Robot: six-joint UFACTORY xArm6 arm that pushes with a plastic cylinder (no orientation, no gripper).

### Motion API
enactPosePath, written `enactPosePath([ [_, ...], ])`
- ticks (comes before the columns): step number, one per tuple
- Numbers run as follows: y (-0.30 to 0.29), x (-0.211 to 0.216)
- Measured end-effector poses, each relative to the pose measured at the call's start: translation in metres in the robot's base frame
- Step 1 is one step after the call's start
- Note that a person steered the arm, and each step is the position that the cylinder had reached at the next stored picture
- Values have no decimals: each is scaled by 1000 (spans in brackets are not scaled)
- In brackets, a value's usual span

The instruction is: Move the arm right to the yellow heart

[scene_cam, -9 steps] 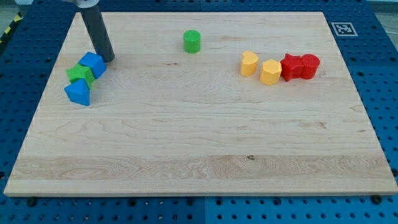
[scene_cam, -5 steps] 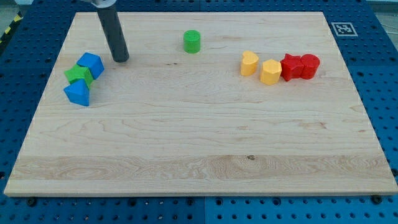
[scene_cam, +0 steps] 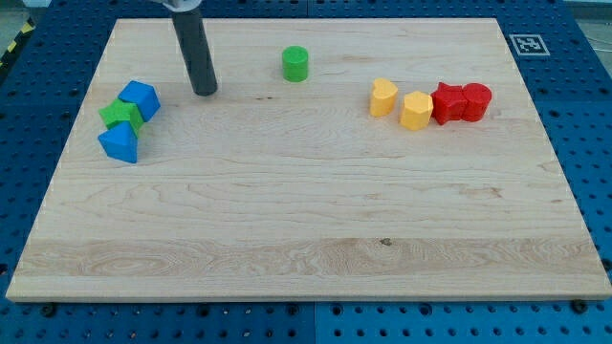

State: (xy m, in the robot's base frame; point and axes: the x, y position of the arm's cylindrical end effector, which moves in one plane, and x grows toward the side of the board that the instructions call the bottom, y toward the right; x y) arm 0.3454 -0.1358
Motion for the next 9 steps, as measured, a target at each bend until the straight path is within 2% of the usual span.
enactPosePath([
  [3, 36, 0],
  [6, 94, 20],
  [9, 184, 22],
])
